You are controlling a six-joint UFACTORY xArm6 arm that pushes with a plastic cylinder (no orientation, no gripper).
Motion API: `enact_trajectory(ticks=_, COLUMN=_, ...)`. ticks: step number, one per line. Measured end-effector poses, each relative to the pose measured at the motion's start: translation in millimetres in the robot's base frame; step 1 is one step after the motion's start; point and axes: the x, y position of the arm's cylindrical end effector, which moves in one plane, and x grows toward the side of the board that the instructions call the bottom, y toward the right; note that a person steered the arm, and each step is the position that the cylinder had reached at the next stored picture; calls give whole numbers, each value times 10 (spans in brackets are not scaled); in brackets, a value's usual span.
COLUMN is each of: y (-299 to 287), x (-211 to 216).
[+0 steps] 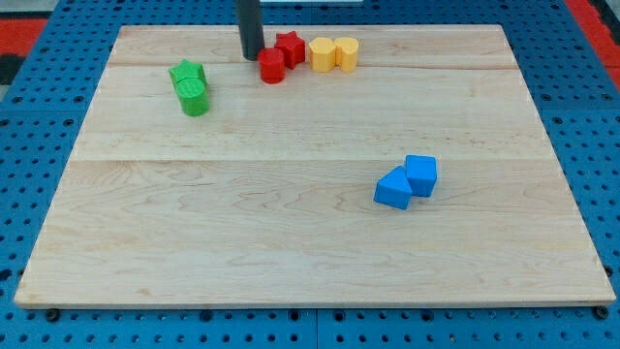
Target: Move red circle towards the top right
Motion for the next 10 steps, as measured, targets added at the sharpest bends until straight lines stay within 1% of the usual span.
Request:
enact_trajectory(ticks=1, y=370, x=270)
enact_trajectory(ticks=2, y=343, x=417)
enact_trajectory(ticks=4, y=372, x=956)
enact_trajectory(ticks=5, y=639, x=1148)
enact_trajectory(ticks=6, y=945, x=1229)
enact_trajectory(ticks=7, y=1023, x=1174)
enact_trajectory(ticks=8, y=1316, x=1016)
enact_trajectory(ticks=9, y=1614, x=750)
enact_trajectory(ticks=10, y=1744, x=649)
